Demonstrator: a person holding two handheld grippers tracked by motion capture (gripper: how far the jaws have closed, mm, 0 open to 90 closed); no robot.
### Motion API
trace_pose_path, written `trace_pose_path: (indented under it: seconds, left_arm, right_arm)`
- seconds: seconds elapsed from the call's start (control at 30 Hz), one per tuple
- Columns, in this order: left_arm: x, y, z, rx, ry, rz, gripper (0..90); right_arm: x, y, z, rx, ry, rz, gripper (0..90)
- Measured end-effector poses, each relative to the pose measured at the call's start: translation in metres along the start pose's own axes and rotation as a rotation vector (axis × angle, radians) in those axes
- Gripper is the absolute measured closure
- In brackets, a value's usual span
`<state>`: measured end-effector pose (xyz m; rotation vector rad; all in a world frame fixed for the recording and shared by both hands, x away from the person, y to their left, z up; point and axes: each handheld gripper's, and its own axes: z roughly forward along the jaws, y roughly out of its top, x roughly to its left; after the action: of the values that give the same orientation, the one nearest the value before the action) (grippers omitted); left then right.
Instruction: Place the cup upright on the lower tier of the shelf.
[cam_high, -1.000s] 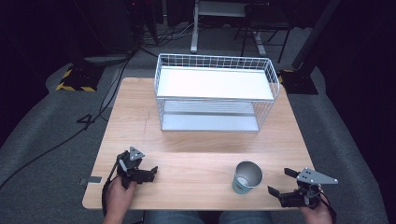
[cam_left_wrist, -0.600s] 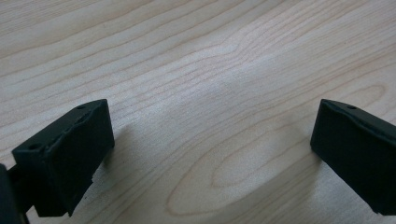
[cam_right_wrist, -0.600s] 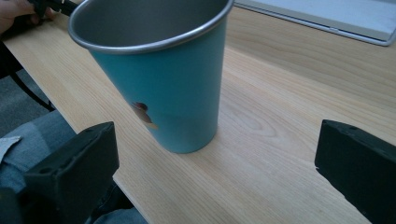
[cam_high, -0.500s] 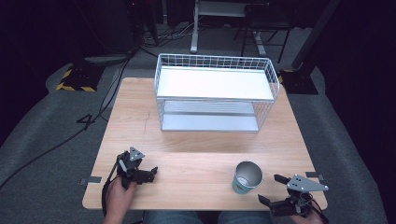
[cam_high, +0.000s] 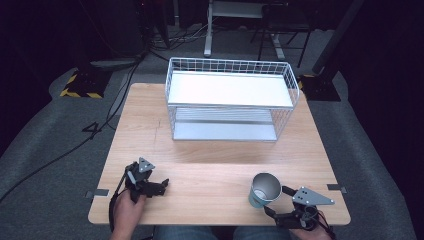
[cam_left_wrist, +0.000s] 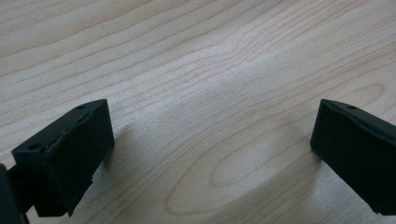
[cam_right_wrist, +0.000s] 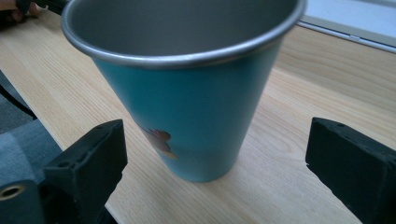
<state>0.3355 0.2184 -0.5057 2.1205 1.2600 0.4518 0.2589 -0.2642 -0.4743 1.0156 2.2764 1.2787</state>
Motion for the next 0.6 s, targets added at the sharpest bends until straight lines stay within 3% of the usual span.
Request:
trace_pose_path:
  seconds: [0.33, 0.6]
  left_arm:
    - [0.0, 0.0, 0.0, 0.0, 0.0, 0.0, 0.0]
    - [0.0, 0.0, 0.0, 0.0, 0.0, 0.0, 0.0]
  right_arm:
    - [0.009, 0.002, 0.019, 0.015, 0.002, -0.007, 5.6]
    - [0.016, 0.003, 0.03, 0.029, 0.001, -0.017, 10.4]
